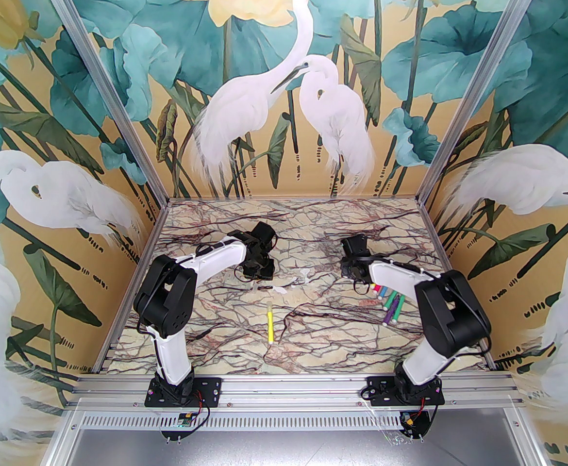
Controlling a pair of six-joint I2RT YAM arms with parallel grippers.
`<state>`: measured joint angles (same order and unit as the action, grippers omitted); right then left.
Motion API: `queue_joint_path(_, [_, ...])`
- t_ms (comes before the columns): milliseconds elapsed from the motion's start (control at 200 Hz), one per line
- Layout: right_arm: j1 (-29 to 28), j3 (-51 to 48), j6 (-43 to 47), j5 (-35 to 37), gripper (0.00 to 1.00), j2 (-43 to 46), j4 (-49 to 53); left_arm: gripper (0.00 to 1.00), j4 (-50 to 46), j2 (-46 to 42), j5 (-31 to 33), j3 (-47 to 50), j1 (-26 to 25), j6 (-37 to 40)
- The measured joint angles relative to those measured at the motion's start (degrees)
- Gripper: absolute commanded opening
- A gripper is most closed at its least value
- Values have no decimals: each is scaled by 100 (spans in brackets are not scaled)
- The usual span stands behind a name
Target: Open the pen caps
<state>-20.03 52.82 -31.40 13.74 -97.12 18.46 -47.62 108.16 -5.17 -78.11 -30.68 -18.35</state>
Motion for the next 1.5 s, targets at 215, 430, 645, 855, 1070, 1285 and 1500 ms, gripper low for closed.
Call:
queue_joint_path(215, [90,103,15,0,0,-199,20,1,-26,68,4,0,-20,2])
queue_joint_path(430, [219,140,15,0,0,-310,68,1,-81,120,15,0,-59,20])
queue_joint_path(645, [273,175,15,2,0,-352,92,5,-149,160,44,0,-92,24])
queue_joint_path(855, [280,179,15,0,3,-396,105,7,-157,181,59,0,-122,63])
queue_joint_path(1070, [280,179,17,0,6,-402,105,8,-199,225,66,0,-122,63])
queue_joint_path(1285, [280,179,17,2,7,-402,105,10,-236,227,144,2,-122,66])
queue_joint_path(1500, [297,192,17,2,9,-409,111,13,-236,227,208,131,-122,63])
